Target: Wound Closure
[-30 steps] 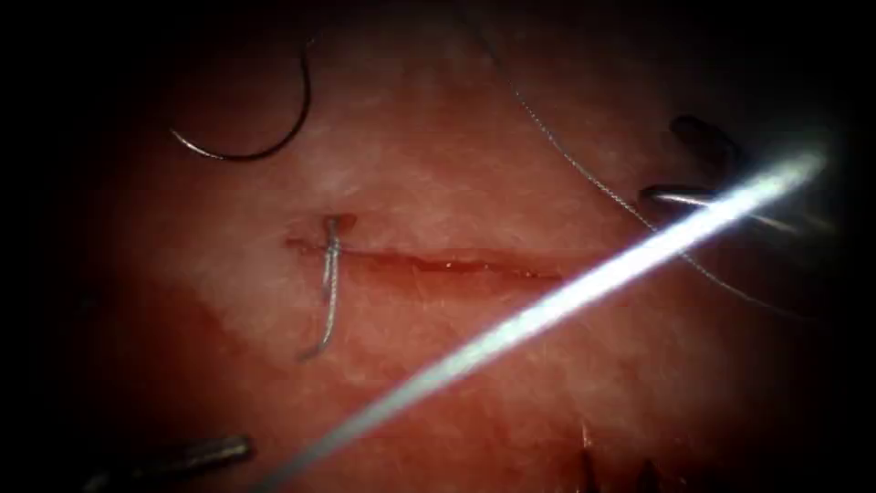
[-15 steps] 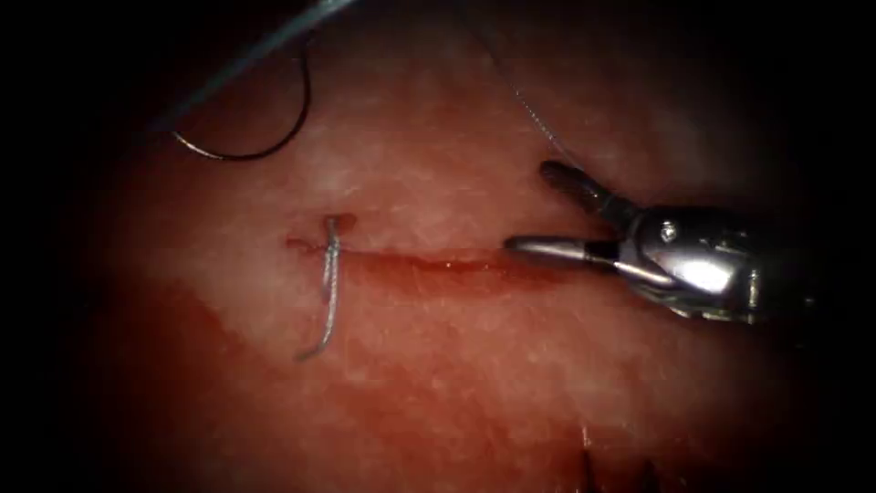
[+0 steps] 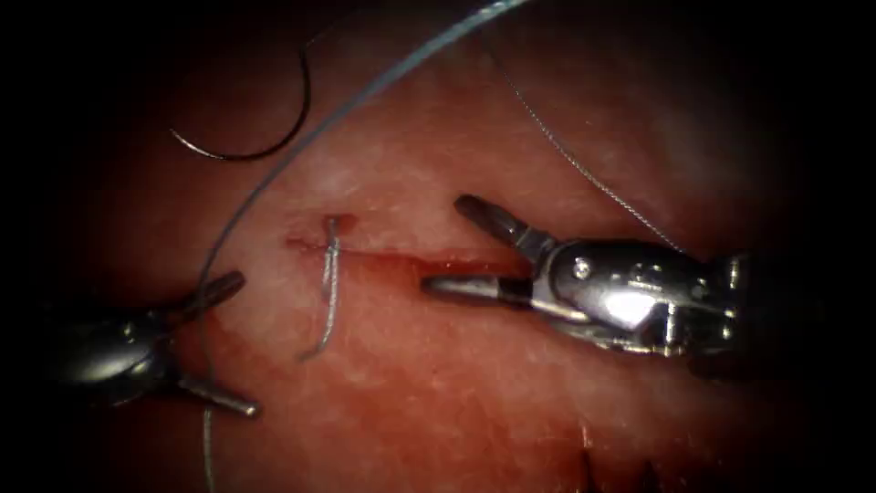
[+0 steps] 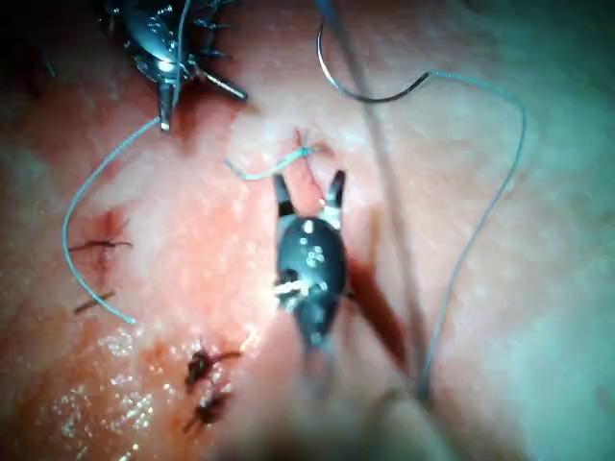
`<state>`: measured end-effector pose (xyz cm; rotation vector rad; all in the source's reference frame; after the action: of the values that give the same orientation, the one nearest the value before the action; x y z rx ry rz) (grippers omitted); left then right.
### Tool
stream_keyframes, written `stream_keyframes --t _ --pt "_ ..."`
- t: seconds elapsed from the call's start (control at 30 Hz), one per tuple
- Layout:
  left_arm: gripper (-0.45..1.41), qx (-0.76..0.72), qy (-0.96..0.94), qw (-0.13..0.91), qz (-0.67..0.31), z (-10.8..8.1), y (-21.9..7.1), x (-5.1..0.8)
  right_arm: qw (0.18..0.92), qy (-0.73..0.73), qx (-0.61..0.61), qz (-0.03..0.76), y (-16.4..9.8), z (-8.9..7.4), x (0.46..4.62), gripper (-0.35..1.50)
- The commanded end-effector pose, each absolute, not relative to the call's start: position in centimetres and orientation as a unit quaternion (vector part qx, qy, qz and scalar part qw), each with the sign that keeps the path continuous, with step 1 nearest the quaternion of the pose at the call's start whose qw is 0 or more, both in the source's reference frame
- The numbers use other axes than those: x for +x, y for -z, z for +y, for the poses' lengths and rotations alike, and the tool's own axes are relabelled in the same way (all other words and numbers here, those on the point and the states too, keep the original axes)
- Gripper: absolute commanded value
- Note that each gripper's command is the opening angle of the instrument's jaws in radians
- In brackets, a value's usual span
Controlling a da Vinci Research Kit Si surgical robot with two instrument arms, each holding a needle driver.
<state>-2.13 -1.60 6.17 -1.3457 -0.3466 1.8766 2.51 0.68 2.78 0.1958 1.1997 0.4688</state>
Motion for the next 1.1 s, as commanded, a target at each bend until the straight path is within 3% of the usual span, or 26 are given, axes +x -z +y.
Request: stream_keyframes --t 0.03,0.2,0.4,0.57,0.6,0.63,0.73,0.9,0.97,1.1 --pt "0.83 -0.529 -0.738 0.396 -0.139 -1.8 -6.2 -2.17 0.795 -0.218 0.093 0.559 -2.8 0.6 2.58 1.41" --pt "0.68 -0.518 -0.749 0.389 -0.141 -1.8 -6.5 -2.22 0.795 -0.216 0.095 0.558 -2.8 0.6 2.61 1.41" --pt "0.63 -0.524 -0.746 0.378 -0.163 -1.9 -6.3 -2.15 0.795 -0.210 0.100 0.560 -2.8 0.5 2.67 1.40" --pt "0.66 -0.583 -0.692 0.249 -0.344 -2.0 -5.6 -2.08 0.794 -0.205 0.104 0.562 -2.9 0.5 2.70 1.38" --pt "0.63 -0.608 -0.669 0.226 -0.363 -2.0 -5.4 -2.04 0.795 -0.204 0.104 0.561 -2.9 0.5 2.70 1.38" --pt "0.37 -0.645 -0.633 0.198 -0.380 -2.1 -5.3 -1.98 0.795 -0.204 0.104 0.561 -2.9 0.5 2.71 1.38" --pt "0.32 -0.711 -0.543 0.142 -0.425 -1.9 -5.0 -1.88 0.796 -0.204 0.104 0.560 -2.9 0.5 2.72 1.38" --pt "0.42 -0.736 -0.479 0.100 -0.468 -1.6 -5.1 -1.66 0.796 -0.202 0.106 0.561 -2.9 0.5 2.77 1.38" --pt "0.56 -0.738 -0.484 0.126 -0.453 -1.4 -5.2 -1.57 0.795 -0.201 0.107 0.562 -2.9 0.5 2.78 1.38" --pt "0.64 -0.742 -0.489 0.196 -0.415 -1.0 -5.5 -1.47 0.795 -0.197 0.111 0.563 -2.9 0.5 2.79 1.36"
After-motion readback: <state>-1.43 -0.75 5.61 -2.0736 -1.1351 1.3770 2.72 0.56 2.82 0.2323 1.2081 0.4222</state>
